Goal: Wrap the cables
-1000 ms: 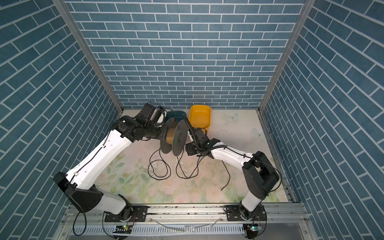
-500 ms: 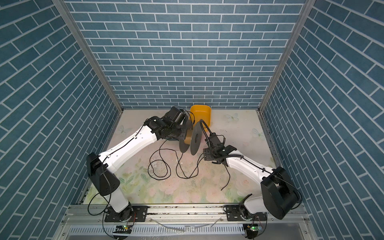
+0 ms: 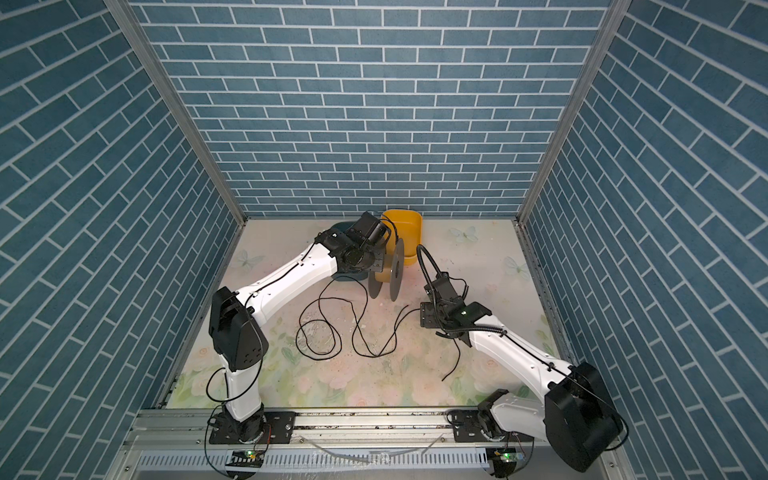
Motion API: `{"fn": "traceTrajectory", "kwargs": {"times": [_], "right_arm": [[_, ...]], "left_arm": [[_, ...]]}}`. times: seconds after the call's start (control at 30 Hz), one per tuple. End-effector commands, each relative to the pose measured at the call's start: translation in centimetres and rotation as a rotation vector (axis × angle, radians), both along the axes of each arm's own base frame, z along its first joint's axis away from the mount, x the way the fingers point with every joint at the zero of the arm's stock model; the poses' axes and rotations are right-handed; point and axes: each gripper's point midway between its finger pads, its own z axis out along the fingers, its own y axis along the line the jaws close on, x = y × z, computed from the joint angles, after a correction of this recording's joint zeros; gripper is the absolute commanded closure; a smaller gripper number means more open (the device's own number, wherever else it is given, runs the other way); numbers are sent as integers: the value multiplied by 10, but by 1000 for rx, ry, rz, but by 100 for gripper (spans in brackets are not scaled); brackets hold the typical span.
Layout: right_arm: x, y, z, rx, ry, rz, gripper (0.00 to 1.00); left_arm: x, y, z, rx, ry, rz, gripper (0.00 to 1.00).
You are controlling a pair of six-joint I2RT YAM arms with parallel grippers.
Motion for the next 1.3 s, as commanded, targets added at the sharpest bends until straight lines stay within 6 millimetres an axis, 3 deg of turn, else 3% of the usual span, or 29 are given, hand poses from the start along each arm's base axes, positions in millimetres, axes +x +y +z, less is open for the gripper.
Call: {"fn": "traceTrajectory", "kwargs": {"times": [0.0,0.3,0.6,0.9,1.27], "right_arm": [[-4,-7,-2,9,8,-40,27],[-1,-2,0,39,7,-33,27],[6,16,-1,107,13,-13,29],[23,45,-4,209,16,14,38],[28,59,-17,241,45,38,50]], "left_arm": [[15,-5,19,-30,-77,34,99],[20,-8,3,-4,-62,38,88],[16,-11,-2,-14,-47,25,76],[6,-9,14,-34,-48,-10,59],[-33,14,39,-19,-73,-91,43]]}}
